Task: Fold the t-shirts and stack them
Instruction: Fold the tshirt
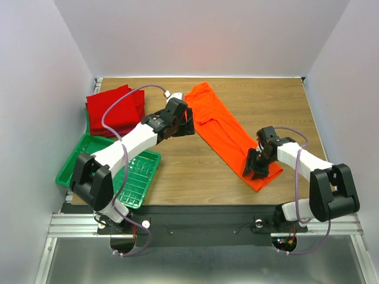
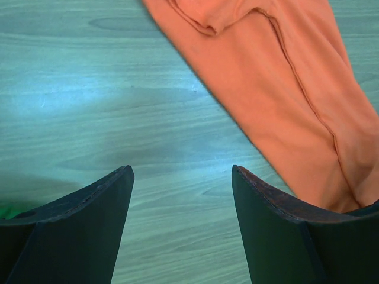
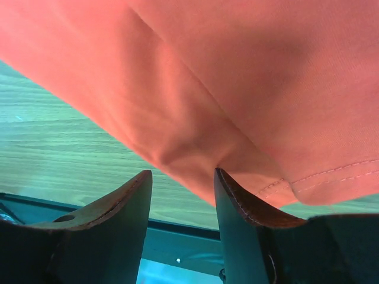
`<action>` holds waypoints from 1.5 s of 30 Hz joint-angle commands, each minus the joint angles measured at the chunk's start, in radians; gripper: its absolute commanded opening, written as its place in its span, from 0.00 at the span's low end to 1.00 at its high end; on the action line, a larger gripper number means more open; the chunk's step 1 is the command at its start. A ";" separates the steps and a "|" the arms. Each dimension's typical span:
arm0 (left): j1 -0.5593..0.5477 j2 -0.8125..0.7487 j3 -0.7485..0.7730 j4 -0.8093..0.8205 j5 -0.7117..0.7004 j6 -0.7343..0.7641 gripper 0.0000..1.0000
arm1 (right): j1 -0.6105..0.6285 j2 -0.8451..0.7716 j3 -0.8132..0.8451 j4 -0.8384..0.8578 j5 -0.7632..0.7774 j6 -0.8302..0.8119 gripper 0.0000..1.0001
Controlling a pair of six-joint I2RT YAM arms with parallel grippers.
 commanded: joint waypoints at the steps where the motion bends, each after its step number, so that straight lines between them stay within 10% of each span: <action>1: -0.005 -0.087 -0.042 0.016 -0.052 -0.043 0.79 | 0.007 -0.033 0.033 0.024 0.000 0.010 0.52; 18: -0.011 -0.152 -0.045 -0.034 -0.107 -0.094 0.79 | 0.065 0.101 0.047 0.050 0.071 -0.040 0.52; 33: -0.009 -0.137 -0.045 -0.042 -0.118 -0.094 0.79 | 0.356 0.300 0.180 0.063 0.028 -0.016 0.49; 45: -0.009 0.110 0.154 -0.053 -0.100 -0.048 0.79 | 0.551 0.461 0.386 0.062 -0.026 -0.025 0.49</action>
